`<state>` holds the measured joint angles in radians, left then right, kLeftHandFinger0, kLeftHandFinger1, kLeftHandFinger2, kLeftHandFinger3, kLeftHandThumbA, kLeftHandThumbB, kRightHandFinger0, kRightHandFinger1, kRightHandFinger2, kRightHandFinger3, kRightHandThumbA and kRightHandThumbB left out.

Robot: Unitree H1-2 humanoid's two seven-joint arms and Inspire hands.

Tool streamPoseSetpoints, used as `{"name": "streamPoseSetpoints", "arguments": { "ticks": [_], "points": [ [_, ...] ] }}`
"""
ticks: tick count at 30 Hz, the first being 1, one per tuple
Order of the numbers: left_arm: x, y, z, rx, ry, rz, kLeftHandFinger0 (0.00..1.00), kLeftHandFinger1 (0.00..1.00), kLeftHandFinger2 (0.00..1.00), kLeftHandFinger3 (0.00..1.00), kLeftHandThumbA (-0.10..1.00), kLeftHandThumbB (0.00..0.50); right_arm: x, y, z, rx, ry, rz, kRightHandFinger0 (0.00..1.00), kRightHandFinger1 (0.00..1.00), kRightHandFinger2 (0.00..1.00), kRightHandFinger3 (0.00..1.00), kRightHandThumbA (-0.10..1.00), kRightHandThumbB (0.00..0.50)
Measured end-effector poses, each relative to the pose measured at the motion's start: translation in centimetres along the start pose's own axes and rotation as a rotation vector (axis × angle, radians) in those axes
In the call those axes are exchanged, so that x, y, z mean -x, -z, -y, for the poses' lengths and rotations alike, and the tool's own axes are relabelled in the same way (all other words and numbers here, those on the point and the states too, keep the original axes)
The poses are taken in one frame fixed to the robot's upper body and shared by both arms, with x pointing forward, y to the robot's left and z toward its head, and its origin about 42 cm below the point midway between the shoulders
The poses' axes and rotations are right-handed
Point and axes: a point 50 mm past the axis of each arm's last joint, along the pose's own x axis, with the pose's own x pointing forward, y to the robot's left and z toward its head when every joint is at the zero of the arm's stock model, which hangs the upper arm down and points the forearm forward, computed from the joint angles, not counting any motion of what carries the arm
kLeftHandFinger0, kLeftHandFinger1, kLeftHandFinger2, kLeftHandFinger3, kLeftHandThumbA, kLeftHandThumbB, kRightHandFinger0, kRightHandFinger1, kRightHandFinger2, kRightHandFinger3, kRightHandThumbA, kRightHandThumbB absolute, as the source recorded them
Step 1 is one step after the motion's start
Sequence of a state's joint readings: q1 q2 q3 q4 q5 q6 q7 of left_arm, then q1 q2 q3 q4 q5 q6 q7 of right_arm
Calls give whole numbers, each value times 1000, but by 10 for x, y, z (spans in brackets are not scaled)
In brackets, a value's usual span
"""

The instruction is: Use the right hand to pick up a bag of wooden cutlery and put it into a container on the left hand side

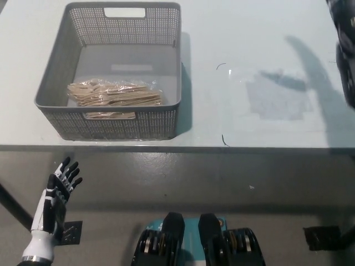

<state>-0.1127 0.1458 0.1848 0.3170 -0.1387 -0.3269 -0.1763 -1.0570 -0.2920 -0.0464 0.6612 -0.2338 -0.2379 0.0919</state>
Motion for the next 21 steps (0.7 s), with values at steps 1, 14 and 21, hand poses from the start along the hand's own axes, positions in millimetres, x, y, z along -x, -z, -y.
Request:
{"name": "streamPoseSetpoints", "arguments": {
  "ticks": [1, 14, 21],
  "points": [
    [0, 0, 0, 0, -1, -1, 1000, 1000, 1000, 1000, 1000, 307, 13, 7, -2, -12, 7, -10, 1000, 1000, 1000, 1000, 1000, 349],
    [11, 8, 1, 9, -15, -29, 1000, 1000, 1000, 1000, 1000, 308, 188, 48, -39, -237, 103, -123, 1000, 1000, 1000, 1000, 1000, 184],
    [16, 9, -6, 10, -43, -31, 1000, 1000, 1000, 1000, 1000, 322, 287, 60, -85, -471, 185, -283, 1000, 1000, 1000, 1000, 1000, 197]
  ]
}}
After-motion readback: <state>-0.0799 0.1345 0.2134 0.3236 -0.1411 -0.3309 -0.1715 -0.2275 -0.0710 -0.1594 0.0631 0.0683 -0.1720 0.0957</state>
